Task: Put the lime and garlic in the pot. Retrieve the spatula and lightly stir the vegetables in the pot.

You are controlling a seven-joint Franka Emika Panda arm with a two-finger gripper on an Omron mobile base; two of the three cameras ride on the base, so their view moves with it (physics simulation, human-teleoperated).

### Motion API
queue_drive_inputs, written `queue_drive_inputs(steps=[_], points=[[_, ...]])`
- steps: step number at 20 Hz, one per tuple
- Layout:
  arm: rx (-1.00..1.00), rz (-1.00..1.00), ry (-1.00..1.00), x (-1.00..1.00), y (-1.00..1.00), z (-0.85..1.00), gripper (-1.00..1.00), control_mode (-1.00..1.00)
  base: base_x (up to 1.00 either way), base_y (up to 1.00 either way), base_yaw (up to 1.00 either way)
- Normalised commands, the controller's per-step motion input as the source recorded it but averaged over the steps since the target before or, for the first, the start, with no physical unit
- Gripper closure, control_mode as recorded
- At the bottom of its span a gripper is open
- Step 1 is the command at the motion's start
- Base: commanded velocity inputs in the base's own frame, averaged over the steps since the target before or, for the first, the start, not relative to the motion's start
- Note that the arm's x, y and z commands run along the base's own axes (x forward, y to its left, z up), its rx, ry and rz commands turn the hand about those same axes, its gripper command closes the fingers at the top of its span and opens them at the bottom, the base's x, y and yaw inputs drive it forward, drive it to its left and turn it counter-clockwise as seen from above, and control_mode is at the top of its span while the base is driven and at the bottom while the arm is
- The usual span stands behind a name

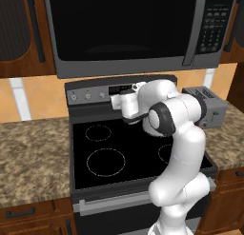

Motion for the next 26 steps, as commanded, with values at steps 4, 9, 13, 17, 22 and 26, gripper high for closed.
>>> queue_drive_inputs(steps=[4, 9, 13, 17, 22, 26], points=[[-0.08, -0.1, 0.12, -0.44, -0.16, -0.51, 1.0, -1.0, 0.0, 0.0, 0.0], [-0.24, -0.13, 0.39, -0.17, -0.32, -0.18, 1.0, -1.0, 0.0, 0.0, 0.0], [-0.06, -0.06, 0.15, 0.03, -0.21, -0.04, 1.0, -1.0, 0.0, 0.0, 0.0], [0.11, 0.0, 0.0, 0.13, 0.11, 0.28, 1.0, -1.0, 0.0, 0.0, 0.0], [0.2, 0.0, 0.07, -0.03, 0.03, 0.18, 1.0, -1.0, 0.0, 0.0, 0.0], [0.19, 0.0, 0.27, -0.13, -0.16, -0.33, 1.0, -1.0, 0.0, 0.0, 0.0]])
